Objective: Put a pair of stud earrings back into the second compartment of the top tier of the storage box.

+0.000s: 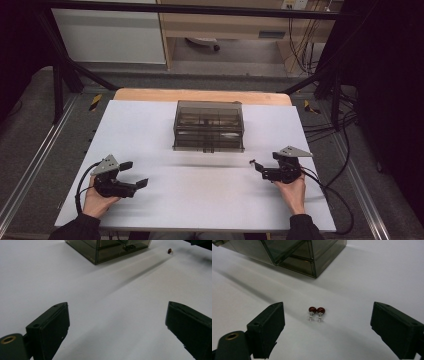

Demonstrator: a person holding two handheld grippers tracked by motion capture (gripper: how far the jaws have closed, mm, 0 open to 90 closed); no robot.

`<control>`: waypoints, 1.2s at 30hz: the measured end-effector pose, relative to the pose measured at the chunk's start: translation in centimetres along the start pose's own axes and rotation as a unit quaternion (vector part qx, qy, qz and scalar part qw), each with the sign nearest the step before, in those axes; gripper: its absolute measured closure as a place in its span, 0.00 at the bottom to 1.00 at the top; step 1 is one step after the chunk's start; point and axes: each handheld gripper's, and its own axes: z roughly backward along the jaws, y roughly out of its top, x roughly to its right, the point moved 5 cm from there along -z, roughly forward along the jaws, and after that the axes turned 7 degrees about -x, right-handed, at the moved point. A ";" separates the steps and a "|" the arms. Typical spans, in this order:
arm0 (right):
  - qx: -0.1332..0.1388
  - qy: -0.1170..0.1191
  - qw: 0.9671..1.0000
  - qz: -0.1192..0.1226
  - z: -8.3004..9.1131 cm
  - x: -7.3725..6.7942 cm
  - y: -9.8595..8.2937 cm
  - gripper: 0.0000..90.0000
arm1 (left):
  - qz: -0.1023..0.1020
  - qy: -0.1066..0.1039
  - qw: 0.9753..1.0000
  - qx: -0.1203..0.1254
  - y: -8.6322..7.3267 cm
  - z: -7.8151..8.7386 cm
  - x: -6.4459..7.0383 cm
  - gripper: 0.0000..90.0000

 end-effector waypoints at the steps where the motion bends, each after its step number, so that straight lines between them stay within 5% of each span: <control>1: -0.001 -0.001 1.000 0.000 -0.2 0.1 0.1 0.18 | 0.000 0.001 1.000 0.000 0.0 0.0 0.0 0.05; 14: -0.030 -0.021 0.999 0.016 -2.6 0.7 0.2 0.45 | -0.001 0.001 1.000 -0.001 0.0 0.0 0.0 0.05; 36: -0.050 0.002 0.999 0.018 -3.3 0.3 -0.2 0.71 | 0.000 0.000 1.000 -0.001 0.0 -0.1 0.0 0.05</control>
